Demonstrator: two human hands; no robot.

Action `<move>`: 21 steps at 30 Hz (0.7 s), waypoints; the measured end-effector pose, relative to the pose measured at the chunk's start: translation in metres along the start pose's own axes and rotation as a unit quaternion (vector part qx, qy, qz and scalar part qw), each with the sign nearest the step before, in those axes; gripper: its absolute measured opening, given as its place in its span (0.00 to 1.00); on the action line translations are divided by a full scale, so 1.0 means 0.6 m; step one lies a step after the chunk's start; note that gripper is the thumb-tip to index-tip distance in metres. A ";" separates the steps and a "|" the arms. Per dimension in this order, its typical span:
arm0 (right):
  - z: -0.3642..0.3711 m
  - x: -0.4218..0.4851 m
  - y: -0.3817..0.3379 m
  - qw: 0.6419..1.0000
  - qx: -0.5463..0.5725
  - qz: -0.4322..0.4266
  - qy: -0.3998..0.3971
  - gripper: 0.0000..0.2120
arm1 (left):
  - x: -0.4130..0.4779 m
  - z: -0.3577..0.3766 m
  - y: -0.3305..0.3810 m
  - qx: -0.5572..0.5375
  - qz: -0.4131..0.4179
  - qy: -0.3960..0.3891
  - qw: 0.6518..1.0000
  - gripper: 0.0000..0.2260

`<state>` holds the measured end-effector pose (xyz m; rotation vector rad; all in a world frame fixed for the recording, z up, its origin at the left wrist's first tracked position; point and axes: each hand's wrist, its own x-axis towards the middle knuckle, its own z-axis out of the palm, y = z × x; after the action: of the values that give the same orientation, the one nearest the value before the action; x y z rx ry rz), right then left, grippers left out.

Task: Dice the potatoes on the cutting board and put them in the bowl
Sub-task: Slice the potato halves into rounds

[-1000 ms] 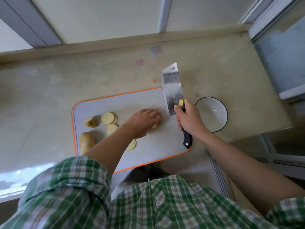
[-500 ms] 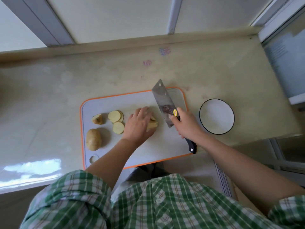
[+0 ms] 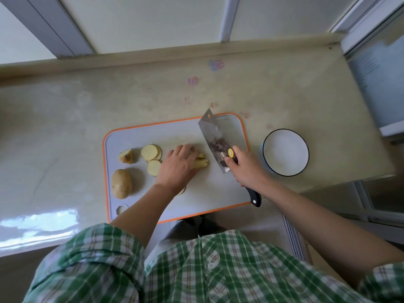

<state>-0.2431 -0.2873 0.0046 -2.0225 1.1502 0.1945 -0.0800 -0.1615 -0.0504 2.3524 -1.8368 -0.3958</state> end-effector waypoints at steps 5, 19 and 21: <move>0.014 -0.009 0.004 0.995 -0.083 -0.054 0.030 0.11 | -0.002 0.000 0.002 -0.025 -0.012 -0.005 1.000 0.22; 0.024 -0.006 -0.008 0.981 -0.081 -0.107 0.138 0.06 | -0.008 0.005 0.027 -0.062 -0.079 0.044 0.994 0.21; 0.005 0.003 0.001 0.983 -0.049 -0.076 0.162 0.10 | 0.002 0.000 0.028 -0.066 -0.053 0.050 0.995 0.19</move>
<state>-0.2418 -0.2865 0.0018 -2.2774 1.1925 -0.1647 -0.0953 -0.1668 -0.0460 2.3411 -1.5951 -0.3906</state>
